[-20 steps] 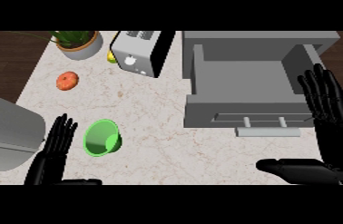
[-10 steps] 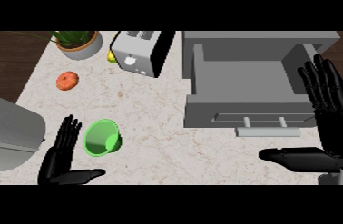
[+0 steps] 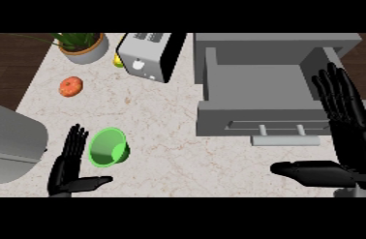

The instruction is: Pick up the cup, place it into the drawer and close the drawer

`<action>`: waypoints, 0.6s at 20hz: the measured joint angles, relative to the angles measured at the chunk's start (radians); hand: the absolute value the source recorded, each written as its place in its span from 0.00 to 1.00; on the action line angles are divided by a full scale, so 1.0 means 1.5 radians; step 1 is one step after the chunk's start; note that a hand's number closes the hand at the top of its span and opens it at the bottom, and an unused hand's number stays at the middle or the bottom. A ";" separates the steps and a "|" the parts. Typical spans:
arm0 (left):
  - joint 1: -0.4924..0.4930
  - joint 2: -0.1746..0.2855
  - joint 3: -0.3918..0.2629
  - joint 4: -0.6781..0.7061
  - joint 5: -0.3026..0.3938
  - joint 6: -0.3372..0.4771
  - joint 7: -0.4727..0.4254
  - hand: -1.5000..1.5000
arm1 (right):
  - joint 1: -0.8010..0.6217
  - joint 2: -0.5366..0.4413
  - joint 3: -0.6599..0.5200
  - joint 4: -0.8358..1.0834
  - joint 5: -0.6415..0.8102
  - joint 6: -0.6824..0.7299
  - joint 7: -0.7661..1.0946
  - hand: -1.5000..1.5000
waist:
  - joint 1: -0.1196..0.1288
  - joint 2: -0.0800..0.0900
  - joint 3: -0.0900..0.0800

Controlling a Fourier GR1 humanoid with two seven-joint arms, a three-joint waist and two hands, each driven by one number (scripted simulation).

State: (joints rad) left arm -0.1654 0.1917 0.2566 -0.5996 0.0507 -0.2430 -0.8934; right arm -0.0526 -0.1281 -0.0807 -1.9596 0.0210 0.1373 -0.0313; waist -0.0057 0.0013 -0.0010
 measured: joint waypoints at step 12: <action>-0.105 0.022 0.007 0.191 -0.024 0.026 -0.067 0.00 | -0.008 0.004 -0.001 -0.005 -0.003 0.007 0.011 0.00 | -0.002 0.000 0.002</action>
State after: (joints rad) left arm -0.3235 0.2242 0.2677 -0.3126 0.0146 -0.2044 -0.9942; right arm -0.0651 -0.1219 -0.0816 -1.9670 0.0158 0.1484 -0.0142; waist -0.0086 0.0013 0.0017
